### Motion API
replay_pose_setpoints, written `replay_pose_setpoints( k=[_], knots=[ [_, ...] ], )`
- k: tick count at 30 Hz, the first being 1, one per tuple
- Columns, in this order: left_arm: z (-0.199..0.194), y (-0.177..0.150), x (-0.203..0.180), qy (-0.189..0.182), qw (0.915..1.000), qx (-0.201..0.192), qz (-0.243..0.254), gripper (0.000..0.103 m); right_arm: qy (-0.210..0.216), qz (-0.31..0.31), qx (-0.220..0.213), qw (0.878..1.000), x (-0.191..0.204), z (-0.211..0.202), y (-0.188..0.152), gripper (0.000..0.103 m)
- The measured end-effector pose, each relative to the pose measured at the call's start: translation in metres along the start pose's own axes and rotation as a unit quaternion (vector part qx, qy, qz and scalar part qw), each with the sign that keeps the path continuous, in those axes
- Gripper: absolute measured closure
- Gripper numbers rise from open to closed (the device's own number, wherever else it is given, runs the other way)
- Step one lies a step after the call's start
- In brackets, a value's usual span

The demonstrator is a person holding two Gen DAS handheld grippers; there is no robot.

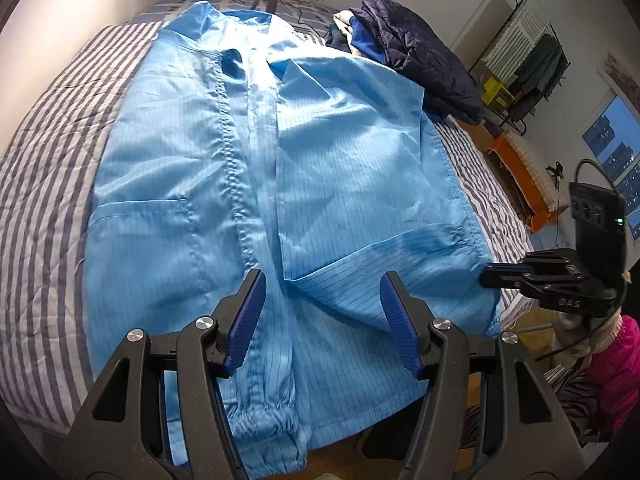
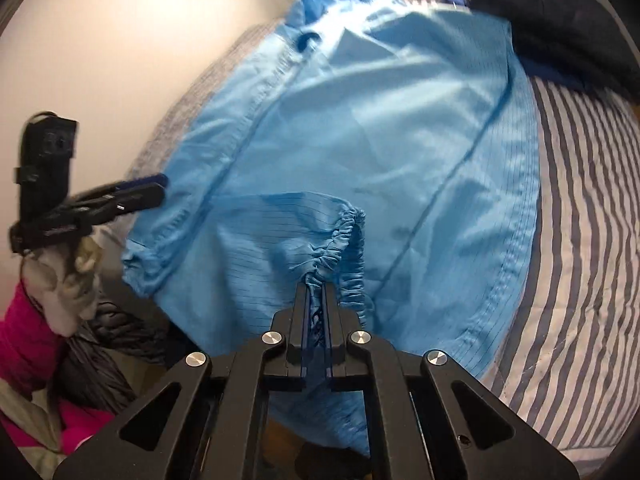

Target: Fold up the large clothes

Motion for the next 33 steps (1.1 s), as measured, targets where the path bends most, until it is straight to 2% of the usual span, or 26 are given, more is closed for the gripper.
replay_pose_setpoints(
  k=[5,7,10,11,13,16,19,22,25,28,31,32,33],
  knots=[
    [-0.018,0.000,0.009,-0.008,0.9996,-0.016,-0.022,0.042,0.028,-0.021,-0.019,0.999,0.033,-0.016,-0.002,0.099],
    [-0.026,-0.002,0.015,-0.017,0.9989,-0.019,-0.038,0.042,0.067,-0.042,-0.015,0.997,0.062,-0.012,-0.006,0.098],
    [-0.035,-0.010,0.021,-0.034,0.9976,-0.013,-0.059,0.042,0.106,-0.087,0.012,0.991,0.098,-0.002,-0.014,0.090],
    [-0.036,-0.012,0.021,-0.038,0.9973,-0.011,-0.062,0.042,0.109,-0.102,0.018,0.989,0.105,-0.002,-0.016,0.084],
    [-0.039,-0.022,0.018,-0.043,0.9974,-0.002,-0.058,0.042,0.119,-0.116,0.013,0.986,0.107,-0.005,-0.016,0.081],
    [-0.040,-0.035,0.012,-0.040,0.9981,0.008,-0.046,0.042,0.136,-0.088,-0.006,0.987,0.086,-0.014,-0.010,0.081],
    [-0.029,-0.052,0.005,-0.040,0.9974,0.032,-0.050,0.042,0.088,-0.028,-0.015,0.996,0.041,-0.011,0.001,0.078],
    [-0.016,-0.072,-0.001,-0.031,0.9971,0.057,-0.041,0.042,0.053,0.049,-0.003,0.997,-0.009,0.004,0.006,0.078],
    [-0.006,-0.087,-0.004,-0.013,0.9968,0.073,-0.030,0.042,0.016,0.110,0.012,0.994,-0.053,0.021,0.008,0.078],
    [-0.001,-0.092,-0.005,-0.008,0.9963,0.082,-0.028,0.042,0.022,0.154,0.014,0.988,-0.079,0.034,0.013,0.078],
    [0.000,-0.092,-0.007,-0.004,0.9965,0.081,-0.022,0.042,0.021,0.170,0.010,0.985,-0.086,0.045,0.020,0.078],
    [0.000,-0.093,-0.008,-0.002,0.9966,0.081,-0.019,0.043,0.027,0.175,0.008,0.984,-0.087,0.050,0.023,0.080],
    [0.001,-0.093,-0.009,0.000,0.9966,0.081,-0.015,0.046,0.029,0.174,0.005,0.984,-0.089,0.049,0.025,0.099]
  ],
)
Point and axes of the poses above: each gripper's, at about its wrist camera, not at the fingertips, and z roughly the way its jaws point, x to its left, y to its top, the point moved 4 cm from there along z, roughly the way its jaws point, and after that the axes turned 5 degrees about -z, right-handed, at the moved point
